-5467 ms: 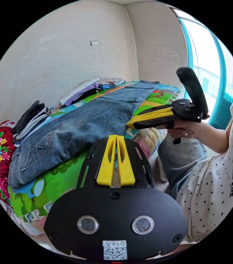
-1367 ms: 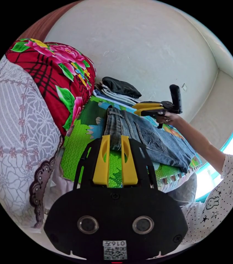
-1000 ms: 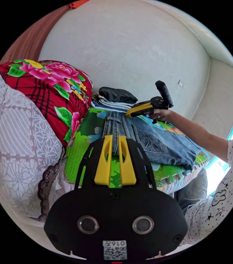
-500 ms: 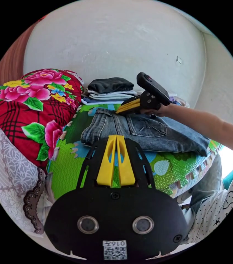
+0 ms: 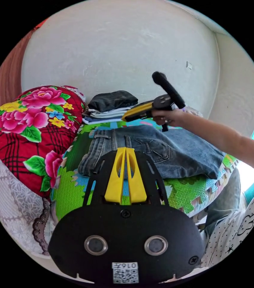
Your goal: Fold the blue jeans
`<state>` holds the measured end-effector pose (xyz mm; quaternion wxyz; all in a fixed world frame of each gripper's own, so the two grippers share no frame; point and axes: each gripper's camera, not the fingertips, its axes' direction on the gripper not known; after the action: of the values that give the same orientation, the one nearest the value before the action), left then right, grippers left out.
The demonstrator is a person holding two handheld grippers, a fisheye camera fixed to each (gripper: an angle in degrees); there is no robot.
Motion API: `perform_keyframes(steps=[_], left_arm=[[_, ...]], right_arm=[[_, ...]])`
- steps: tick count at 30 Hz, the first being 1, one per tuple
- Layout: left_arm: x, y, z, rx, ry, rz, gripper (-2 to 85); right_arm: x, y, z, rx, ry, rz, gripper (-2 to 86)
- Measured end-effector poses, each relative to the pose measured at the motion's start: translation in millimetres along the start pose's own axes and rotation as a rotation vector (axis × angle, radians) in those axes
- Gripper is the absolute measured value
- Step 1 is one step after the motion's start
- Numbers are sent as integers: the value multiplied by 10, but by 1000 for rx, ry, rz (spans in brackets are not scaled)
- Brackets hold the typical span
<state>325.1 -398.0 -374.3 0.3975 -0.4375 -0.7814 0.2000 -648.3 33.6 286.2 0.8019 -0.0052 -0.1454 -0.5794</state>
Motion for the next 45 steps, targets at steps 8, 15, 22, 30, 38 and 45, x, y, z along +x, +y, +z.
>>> perform_keyframes(steps=[8,15,22,30,38,45], left_arm=[[38,-421,-121,-61,-62,-12,-10],[202,-1005,-433,-103,-78,18,-10],[387,-1642,-725,-196,-101,88,-9],[-46,-1912,-1758,-29,100,-354,42],[330,-2454,-2281,1,417,-409,88],[2417,-3639,-2636,99,607,-34,91]], right_arm=[[232,1929,-835,-160,-98,-83,8],[457,3881,-1455,-428,18,69,-3],[676,5521,-1983,-313,-21,295,-4],[432,6543,-2512,-118,59,340,3],[85,7951,-3069,124,241,420,52],[615,10241,-4219,333,520,1005,79]])
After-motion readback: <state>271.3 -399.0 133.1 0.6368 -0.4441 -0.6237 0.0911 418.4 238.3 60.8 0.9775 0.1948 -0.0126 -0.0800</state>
